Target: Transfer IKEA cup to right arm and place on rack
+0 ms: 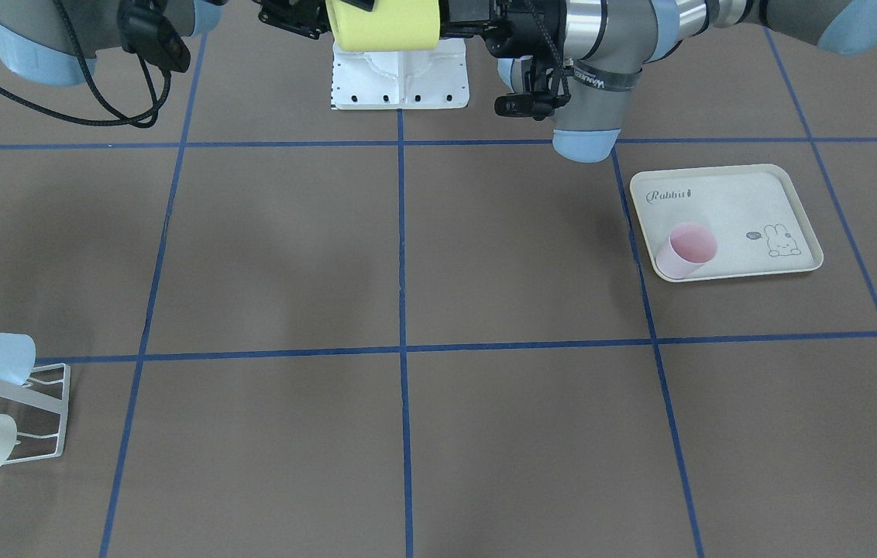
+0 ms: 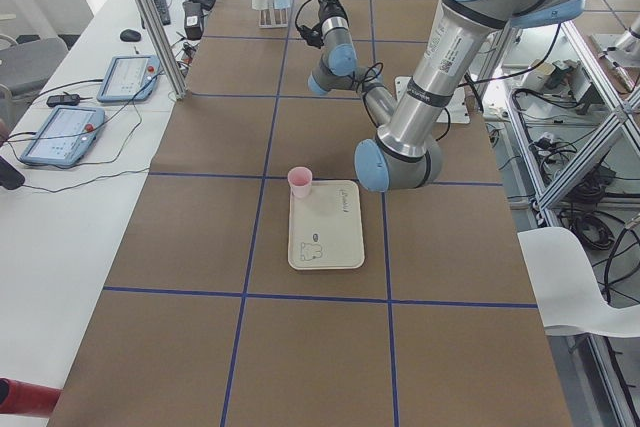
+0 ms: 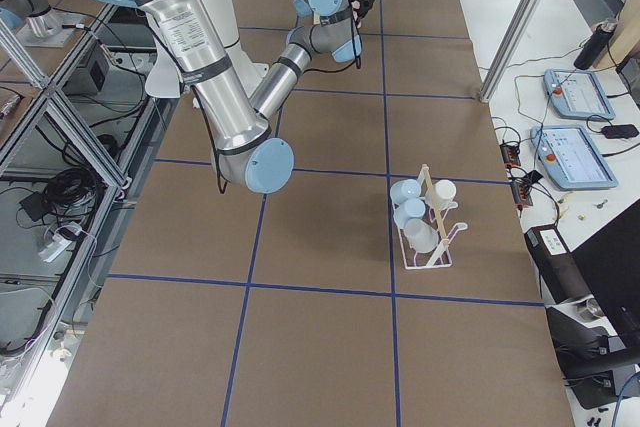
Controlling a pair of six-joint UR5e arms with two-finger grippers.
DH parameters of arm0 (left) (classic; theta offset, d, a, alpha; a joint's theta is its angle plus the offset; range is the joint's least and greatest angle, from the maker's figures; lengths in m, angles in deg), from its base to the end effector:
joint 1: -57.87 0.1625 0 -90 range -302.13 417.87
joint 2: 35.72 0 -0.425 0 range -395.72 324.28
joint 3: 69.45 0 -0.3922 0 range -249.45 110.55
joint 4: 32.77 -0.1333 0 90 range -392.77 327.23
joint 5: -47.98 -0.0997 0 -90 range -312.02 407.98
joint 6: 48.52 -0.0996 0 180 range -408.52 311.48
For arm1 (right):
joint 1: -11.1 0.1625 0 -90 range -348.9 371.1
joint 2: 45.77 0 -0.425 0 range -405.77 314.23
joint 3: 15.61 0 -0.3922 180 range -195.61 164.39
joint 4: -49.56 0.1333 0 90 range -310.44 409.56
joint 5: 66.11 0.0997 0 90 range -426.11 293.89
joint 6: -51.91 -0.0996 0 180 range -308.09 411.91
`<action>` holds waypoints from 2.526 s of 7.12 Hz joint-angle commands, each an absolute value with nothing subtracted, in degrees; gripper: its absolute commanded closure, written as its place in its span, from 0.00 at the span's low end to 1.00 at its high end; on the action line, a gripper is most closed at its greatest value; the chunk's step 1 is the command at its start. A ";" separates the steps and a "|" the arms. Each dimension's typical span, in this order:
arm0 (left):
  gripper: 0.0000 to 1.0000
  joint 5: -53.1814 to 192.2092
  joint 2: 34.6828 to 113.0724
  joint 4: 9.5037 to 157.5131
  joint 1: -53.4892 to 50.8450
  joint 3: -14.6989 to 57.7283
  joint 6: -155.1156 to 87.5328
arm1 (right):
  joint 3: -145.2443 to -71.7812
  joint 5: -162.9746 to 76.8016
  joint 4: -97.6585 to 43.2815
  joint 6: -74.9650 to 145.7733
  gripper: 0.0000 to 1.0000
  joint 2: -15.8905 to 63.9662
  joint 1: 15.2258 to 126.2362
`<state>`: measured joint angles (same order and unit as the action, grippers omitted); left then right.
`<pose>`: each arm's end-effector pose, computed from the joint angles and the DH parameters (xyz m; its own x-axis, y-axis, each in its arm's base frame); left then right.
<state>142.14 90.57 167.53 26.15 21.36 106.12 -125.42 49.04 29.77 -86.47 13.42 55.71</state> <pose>0.3879 -0.3879 0.1311 -0.7507 -0.5955 -0.2860 -0.4372 0.7724 -0.4607 -0.2870 -0.4109 0.0926 -0.5233 0.4343 0.7332 0.0231 0.8673 -0.4973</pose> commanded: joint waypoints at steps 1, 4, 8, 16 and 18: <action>0.04 142.11 90.41 167.44 25.97 21.77 106.08 | -125.64 49.29 29.87 -86.52 1.00 13.47 56.18; 0.04 142.29 89.53 167.44 25.53 21.69 105.99 | -127.13 53.93 30.40 -86.61 1.00 19.24 61.79; 0.04 142.02 88.39 167.18 25.18 21.51 105.21 | -121.10 59.37 24.29 -72.74 1.00 21.91 72.16; 0.03 142.02 88.30 160.85 25.44 20.90 97.47 | -92.47 60.19 -19.26 23.17 1.00 11.72 88.70; 0.03 141.94 88.38 160.06 25.62 20.63 97.03 | -87.35 63.07 -19.09 27.62 1.00 11.36 90.45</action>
